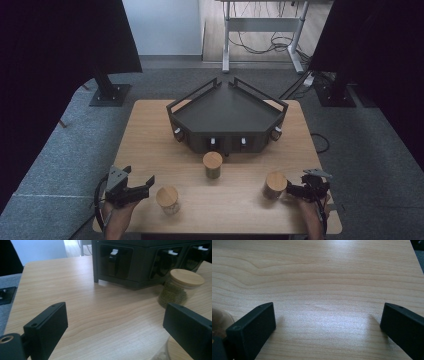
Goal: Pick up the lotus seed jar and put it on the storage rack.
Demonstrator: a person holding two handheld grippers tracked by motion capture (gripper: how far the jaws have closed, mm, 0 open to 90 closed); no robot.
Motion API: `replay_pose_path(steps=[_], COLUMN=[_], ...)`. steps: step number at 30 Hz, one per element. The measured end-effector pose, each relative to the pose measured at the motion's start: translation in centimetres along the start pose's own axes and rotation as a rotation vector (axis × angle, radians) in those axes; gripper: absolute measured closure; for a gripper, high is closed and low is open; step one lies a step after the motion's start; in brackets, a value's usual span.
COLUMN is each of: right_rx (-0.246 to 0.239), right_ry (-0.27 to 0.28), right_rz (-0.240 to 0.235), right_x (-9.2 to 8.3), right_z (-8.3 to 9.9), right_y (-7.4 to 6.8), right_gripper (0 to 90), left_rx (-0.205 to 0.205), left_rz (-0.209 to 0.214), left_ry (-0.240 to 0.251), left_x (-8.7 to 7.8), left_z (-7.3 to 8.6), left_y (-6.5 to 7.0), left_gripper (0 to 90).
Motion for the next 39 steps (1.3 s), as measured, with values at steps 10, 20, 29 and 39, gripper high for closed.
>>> replay_pose_path(steps=[10, 20, 29, 39], right_rx=[-0.001, -0.001, -0.001, -0.003], right_ry=[0.0, 0.0, 0.0, 0.0], right_rz=[-0.001, -0.001, -0.001, -0.003], right_x=[0.0, 0.0, 0.0, 0.0], right_z=[0.0, 0.0, 0.0, 0.0], right_y=[0.0, 0.0, 0.0, 0.0], right_gripper=[0.0, 0.0, 0.0, 0.0], left_rx=[0.018, 0.027, 0.028, 0.031], left_rz=[0.038, 0.074, 0.097, 0.124], left_ry=[0.013, 0.021, 0.008, 0.015], left_x=[-0.3, -0.2, 0.2, 0.2], left_z=[-0.3, -0.2, 0.3, 0.6], left_y=[1.6, 3.1, 4.0, 5.0], left_gripper=[5.5, 5.3, 4.2, 2.9])
Point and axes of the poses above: each handheld gripper's, and its own axes: x roughly forward along the jaws, z roughly out of its underside, y roughly to its right, the point moved 9 cm from there along x, roughly forward along the jaws, and after that the axes turned 6 degrees about x, right-handed, at the moved point
